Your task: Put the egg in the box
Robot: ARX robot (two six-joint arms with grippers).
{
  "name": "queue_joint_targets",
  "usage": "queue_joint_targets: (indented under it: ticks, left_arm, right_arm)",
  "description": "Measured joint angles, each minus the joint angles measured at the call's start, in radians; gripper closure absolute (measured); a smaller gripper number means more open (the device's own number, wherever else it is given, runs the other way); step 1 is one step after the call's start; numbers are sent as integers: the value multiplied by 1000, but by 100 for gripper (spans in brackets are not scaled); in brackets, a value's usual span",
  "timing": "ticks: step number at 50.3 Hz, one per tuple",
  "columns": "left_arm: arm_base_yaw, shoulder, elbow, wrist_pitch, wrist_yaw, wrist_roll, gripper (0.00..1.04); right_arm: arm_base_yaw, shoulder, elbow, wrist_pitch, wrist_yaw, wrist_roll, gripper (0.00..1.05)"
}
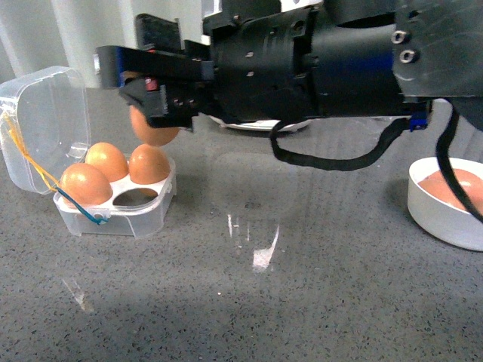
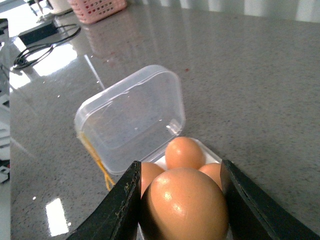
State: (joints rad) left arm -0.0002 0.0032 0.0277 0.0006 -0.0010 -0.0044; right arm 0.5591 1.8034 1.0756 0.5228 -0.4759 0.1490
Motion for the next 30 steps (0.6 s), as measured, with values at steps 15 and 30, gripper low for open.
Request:
queue_joint_targets:
  ticks: [15,30]
  left_arm:
    - [0,0,0,0,0,0,7]
    - [0,0,0,0,0,0,7]
  right_arm:
    - [46,58,39,-50,-19,-74,64]
    - [47,69,55,-59,3,-90,64]
